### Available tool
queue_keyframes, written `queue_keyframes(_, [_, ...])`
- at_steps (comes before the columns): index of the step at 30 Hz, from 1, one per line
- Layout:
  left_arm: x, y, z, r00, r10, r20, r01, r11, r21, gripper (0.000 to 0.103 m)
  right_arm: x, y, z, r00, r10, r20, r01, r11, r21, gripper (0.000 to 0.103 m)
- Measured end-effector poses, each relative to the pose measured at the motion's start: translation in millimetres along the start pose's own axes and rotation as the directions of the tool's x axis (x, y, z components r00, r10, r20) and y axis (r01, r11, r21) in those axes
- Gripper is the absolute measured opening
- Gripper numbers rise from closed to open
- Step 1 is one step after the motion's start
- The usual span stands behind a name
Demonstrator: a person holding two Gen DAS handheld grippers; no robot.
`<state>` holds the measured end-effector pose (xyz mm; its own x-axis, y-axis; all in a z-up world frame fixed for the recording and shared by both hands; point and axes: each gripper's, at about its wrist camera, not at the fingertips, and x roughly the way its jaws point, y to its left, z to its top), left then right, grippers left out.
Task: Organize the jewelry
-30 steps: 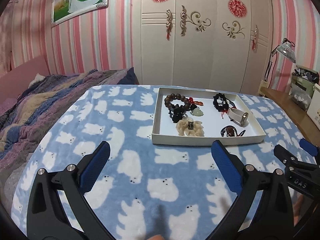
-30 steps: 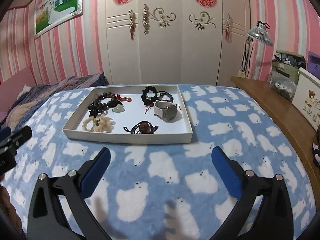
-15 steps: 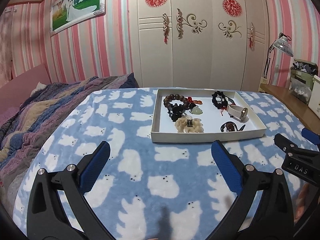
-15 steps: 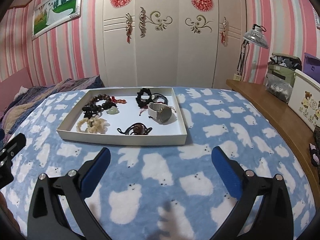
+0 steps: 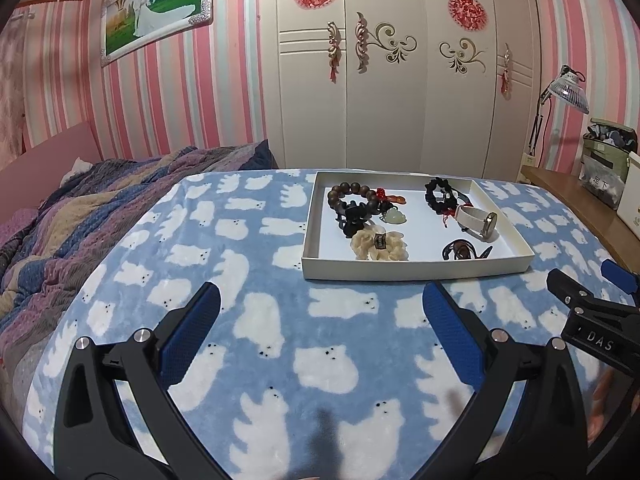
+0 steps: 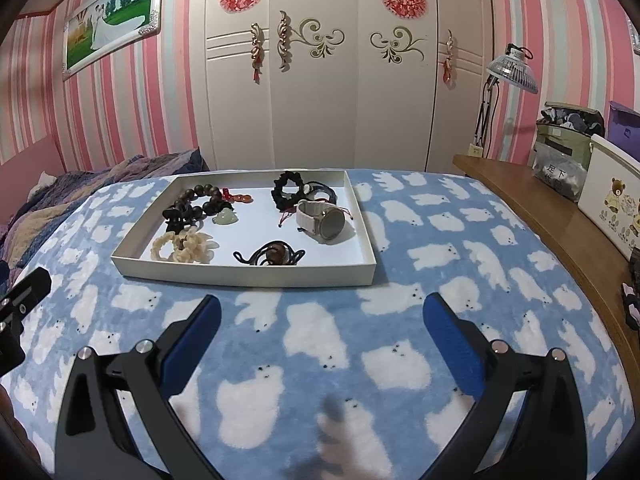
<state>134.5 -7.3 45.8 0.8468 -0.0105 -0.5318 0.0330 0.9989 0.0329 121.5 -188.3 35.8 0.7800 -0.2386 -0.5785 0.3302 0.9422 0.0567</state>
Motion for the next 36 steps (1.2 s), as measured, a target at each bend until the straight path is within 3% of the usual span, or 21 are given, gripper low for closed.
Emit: queue_keyframes(36, [-0.5,-1.7,-2.3,1.0,0.024,0.007,-0.024,1.0,0.0,0.1,1.6,0.0,-0.5,1.0,-0.006,0.0,0.006,1.0,-0.003,0.101])
